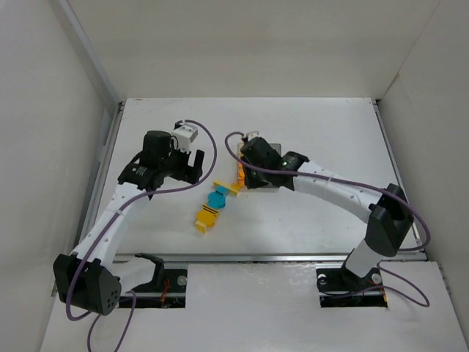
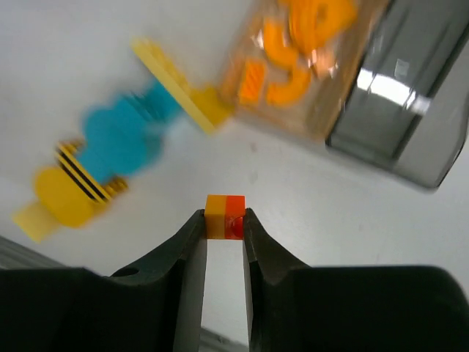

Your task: Sort the legos into containers by color

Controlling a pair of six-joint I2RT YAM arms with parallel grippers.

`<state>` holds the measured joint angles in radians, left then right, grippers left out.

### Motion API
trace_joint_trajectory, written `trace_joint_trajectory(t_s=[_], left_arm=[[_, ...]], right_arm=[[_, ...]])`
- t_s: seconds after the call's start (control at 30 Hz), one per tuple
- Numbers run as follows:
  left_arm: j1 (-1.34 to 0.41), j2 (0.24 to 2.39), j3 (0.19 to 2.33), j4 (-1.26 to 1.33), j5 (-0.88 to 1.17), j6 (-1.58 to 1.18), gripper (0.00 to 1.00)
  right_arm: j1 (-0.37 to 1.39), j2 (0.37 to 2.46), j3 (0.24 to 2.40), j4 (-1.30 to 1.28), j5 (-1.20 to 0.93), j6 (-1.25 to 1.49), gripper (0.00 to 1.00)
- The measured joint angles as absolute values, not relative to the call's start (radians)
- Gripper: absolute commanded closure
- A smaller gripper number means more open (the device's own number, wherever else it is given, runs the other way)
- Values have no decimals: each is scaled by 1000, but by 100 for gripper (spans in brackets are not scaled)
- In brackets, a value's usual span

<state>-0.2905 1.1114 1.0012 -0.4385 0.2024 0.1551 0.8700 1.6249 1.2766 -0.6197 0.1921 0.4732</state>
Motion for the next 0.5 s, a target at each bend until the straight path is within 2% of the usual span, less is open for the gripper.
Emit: trace_joint_trajectory(t_s=[0.07, 0.23, 0.27, 0.43, 0.5], left_arm=[[-290, 1133, 1001, -439, 223, 159, 7], [-327, 1200, 1001, -446, 262, 169, 6], [-336, 1209, 1001, -447, 271, 171, 2], [-379, 1273, 1003, -447, 313, 175, 0], [-392, 1308, 1007, -447, 320, 175, 0]], right_arm=[[868, 1650, 1405, -616, 219, 445, 100], [841, 1834, 1667, -627, 315, 403, 100], [832, 1880, 1701, -634, 337, 400, 100], [783, 2028, 1731, -675, 374, 389, 100], [769, 2058, 1737, -696, 374, 388, 95]])
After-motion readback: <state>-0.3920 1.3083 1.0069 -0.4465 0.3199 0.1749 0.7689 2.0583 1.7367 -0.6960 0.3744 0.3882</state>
